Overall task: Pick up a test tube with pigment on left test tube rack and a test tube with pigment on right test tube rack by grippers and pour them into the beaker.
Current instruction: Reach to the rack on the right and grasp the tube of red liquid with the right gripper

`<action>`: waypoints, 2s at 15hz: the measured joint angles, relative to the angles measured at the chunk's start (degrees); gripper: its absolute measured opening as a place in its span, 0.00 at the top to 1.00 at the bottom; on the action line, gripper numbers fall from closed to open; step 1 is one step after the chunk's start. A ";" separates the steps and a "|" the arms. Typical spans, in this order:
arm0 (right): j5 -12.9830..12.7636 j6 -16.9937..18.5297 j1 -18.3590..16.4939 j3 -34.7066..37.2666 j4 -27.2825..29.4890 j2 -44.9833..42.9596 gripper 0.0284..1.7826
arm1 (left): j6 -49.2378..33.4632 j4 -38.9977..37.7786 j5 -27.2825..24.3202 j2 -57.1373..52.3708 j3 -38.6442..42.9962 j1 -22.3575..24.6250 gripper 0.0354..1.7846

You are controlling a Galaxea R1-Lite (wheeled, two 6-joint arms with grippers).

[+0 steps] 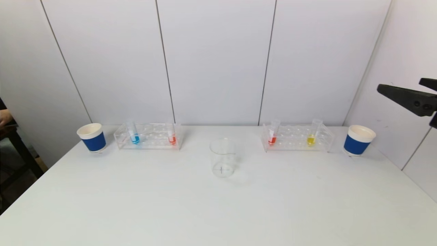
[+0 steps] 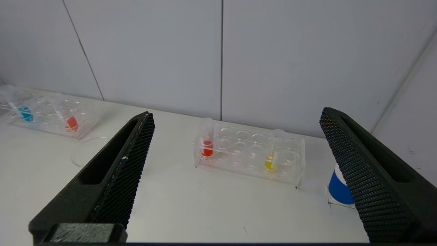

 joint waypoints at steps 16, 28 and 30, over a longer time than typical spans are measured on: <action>-0.69 -0.46 3.56 2.36 -34.11 34.29 0.01 | 0.00 0.00 0.00 0.00 0.00 0.00 0.01; -0.06 -0.65 5.46 9.84 -56.78 51.30 0.01 | 0.02 0.02 0.00 0.00 0.00 0.00 0.01; -0.63 -0.67 6.06 8.96 -56.76 52.85 0.01 | 0.00 0.02 0.02 0.00 0.00 0.00 0.01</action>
